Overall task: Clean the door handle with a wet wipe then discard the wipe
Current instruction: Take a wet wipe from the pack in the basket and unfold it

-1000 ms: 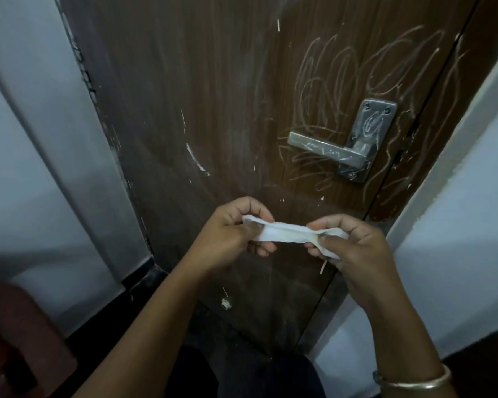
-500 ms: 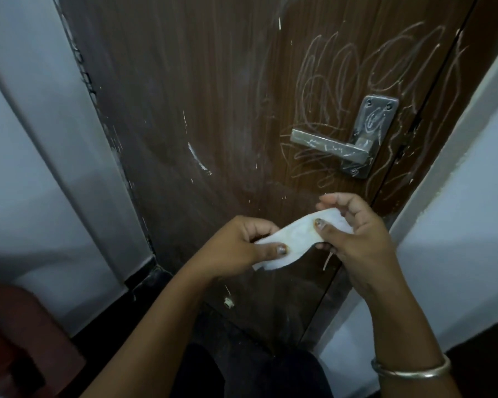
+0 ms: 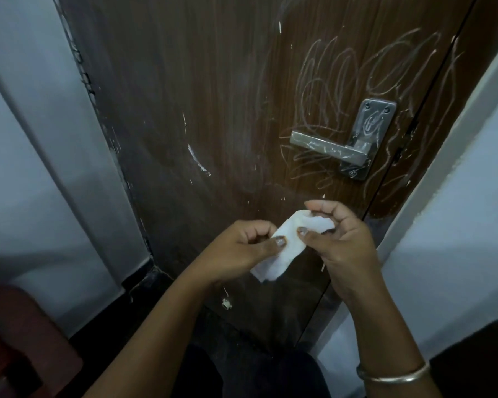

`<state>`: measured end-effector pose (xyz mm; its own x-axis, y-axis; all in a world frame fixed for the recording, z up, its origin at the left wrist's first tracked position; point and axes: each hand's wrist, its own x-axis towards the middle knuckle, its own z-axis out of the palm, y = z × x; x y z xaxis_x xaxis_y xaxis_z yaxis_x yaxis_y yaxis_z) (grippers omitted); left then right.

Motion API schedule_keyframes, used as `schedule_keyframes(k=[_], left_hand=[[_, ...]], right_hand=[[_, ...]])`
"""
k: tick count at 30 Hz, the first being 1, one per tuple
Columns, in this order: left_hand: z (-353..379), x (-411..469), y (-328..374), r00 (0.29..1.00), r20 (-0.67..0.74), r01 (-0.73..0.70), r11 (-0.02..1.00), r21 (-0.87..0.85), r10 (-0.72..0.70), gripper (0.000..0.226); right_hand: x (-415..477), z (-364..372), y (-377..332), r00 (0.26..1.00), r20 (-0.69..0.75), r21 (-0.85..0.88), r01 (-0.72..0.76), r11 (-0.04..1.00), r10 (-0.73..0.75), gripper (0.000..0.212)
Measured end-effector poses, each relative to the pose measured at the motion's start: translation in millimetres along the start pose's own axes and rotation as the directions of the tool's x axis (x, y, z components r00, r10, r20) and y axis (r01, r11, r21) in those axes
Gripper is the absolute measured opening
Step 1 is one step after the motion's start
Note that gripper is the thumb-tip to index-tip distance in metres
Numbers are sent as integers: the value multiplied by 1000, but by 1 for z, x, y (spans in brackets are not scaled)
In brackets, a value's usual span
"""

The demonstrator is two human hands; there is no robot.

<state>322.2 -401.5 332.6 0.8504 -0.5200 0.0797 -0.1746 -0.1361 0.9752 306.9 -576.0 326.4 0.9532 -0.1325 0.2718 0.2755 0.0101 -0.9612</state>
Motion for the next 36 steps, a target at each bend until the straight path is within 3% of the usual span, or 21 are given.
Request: schedule_keyframes(k=[4, 7, 9, 10, 12, 13, 16, 17, 20, 23, 26, 29, 32, 34, 36], left_hand=[[4, 5, -7, 987, -162, 16, 1000, 23, -12, 6], [9, 6, -8, 987, -157, 18, 997, -69, -28, 12], [13, 4, -6, 994, -109, -5, 992, -127, -9, 29], [14, 3, -5, 995, -104, -10, 987, -158, -7, 36], [14, 2, -4, 992, -128, -11, 973, -231, -19, 45], [12, 2, -4, 990, -135, -8, 964, -265, -29, 42], [5, 0, -6, 990, -134, 8, 957, -291, -49, 6], [2, 0, -6, 989, -136, 10, 957, -290, -52, 6], [1, 0, -5, 991, -125, 1, 952, -307, -41, 9], [4, 0, -3, 993, -120, -32, 963, -267, 0, 10], [6, 2, -3, 984, -177, -21, 976, -217, -18, 10], [4, 1, -7, 974, -189, 72, 962, -262, -124, 9], [2, -1, -9, 973, -150, 115, 933, -342, -175, 15], [2, -1, -9, 969, -175, 96, 913, -396, -177, 17], [2, 0, -8, 962, -200, 80, 887, -454, -189, 17]], right_hand=[[-5, 4, -4, 968, -27, -265, 235, 935, -251, 44], [-9, 7, -5, 854, 98, -541, 476, 693, -511, 26], [-11, 11, -3, 772, 214, -646, 572, 506, -599, 18], [-13, 13, -3, 755, 256, -663, 591, 460, -603, 18], [-16, 14, -3, 771, 294, -638, 598, 485, -565, 24], [-18, 14, -4, 799, 289, -602, 580, 548, -528, 29], [-21, 12, -10, 923, 211, -327, 377, 866, -322, 49], [-21, 11, -11, 944, 185, -209, 311, 927, -275, 53], [-15, 9, -12, 982, 128, -94, 152, 984, -140, 38], [-13, 14, -8, 984, 181, -151, 24, 988, 3, 27], [-15, 17, -4, 992, 125, -47, 14, 999, -8, 23], [-15, 16, -2, 977, 60, -269, 213, 939, -204, 25], [-14, 17, 2, 834, 149, -569, 512, 644, -531, 18], [-17, 19, 5, 798, 219, -591, 567, 575, -562, 18], [-19, 20, 6, 796, 268, -548, 590, 593, -544, 21]])
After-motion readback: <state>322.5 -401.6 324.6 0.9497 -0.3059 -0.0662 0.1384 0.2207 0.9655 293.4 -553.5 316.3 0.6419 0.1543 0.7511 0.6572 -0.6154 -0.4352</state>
